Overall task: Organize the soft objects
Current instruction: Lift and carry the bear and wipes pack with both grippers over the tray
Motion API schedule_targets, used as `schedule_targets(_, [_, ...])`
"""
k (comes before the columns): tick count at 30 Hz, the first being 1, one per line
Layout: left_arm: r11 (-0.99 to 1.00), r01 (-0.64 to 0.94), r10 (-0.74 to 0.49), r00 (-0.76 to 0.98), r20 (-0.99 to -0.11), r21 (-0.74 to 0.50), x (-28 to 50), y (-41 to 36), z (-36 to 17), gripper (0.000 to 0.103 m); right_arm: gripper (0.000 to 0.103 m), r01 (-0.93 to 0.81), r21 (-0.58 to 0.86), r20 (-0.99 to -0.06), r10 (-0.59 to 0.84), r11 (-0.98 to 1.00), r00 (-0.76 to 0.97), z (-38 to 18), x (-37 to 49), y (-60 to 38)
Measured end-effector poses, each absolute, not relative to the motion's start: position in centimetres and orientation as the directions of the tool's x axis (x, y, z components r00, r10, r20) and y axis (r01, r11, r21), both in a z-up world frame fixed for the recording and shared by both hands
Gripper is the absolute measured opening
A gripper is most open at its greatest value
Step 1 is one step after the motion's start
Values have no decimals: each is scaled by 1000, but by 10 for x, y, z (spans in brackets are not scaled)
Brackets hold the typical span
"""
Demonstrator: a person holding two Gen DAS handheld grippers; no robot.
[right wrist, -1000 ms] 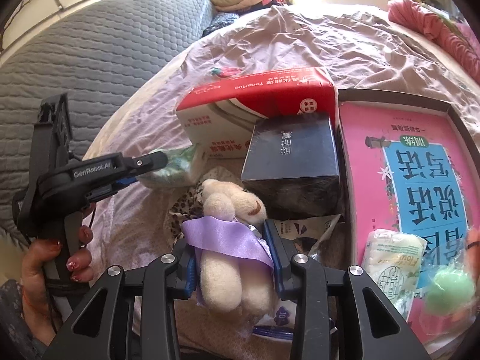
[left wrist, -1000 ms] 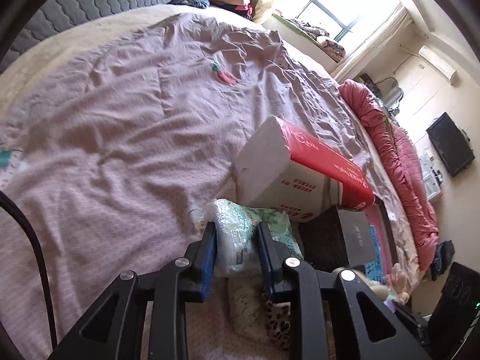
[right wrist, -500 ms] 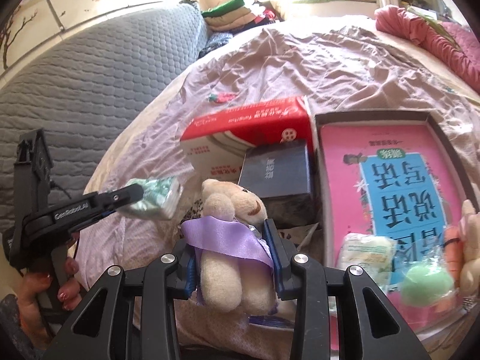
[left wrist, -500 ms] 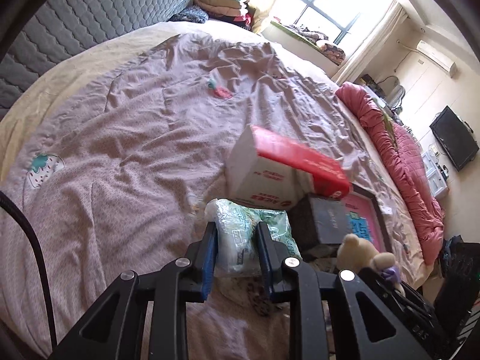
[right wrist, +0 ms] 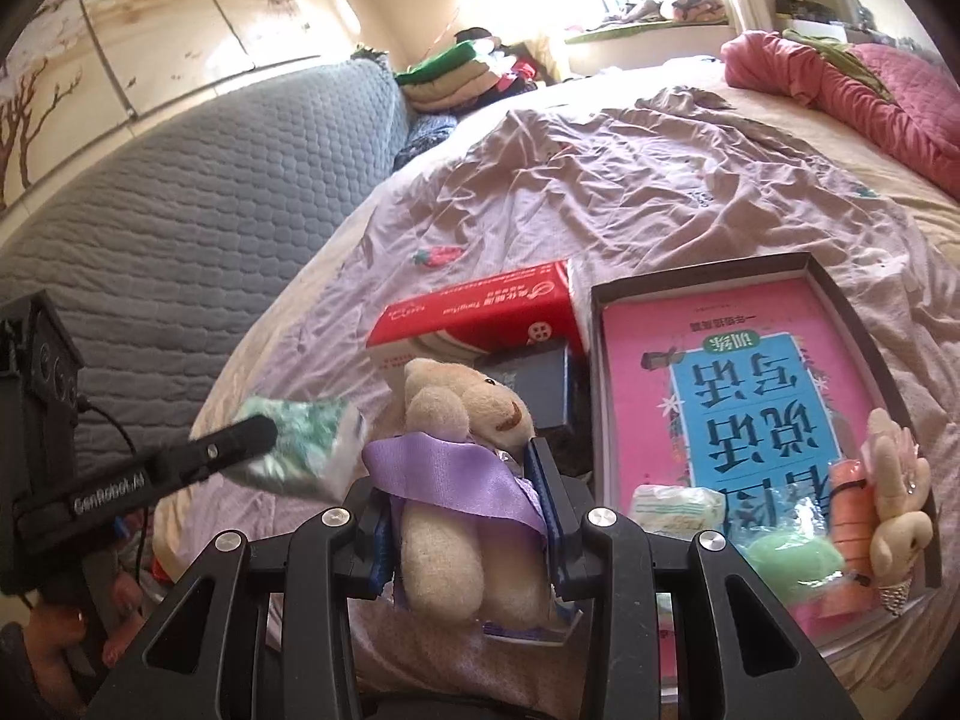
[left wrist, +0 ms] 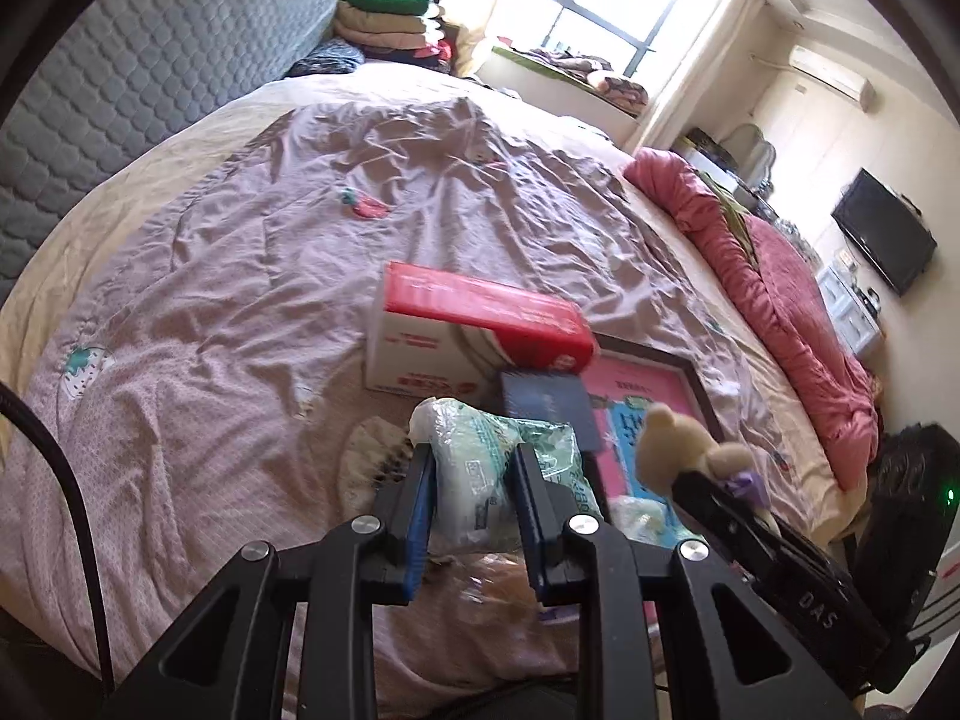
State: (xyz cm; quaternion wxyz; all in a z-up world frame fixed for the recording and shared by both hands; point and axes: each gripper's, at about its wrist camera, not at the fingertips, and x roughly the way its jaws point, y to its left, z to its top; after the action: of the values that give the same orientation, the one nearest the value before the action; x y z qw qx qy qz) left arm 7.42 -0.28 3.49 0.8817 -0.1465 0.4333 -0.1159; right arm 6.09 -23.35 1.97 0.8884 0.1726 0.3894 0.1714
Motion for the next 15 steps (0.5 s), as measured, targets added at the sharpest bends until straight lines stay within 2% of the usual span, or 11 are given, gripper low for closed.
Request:
schedule_targets(9, [934, 171, -352, 581, -734, -313, 56, -57, 56, 26, 39, -146, 413, -601, 389, 899, 699, 43, 45, -266])
schedule_targets(15, [933, 227, -360, 581, -730, -280, 44, -86, 69, 26, 39, -97, 443, -571, 364, 891, 736, 54, 35, -299])
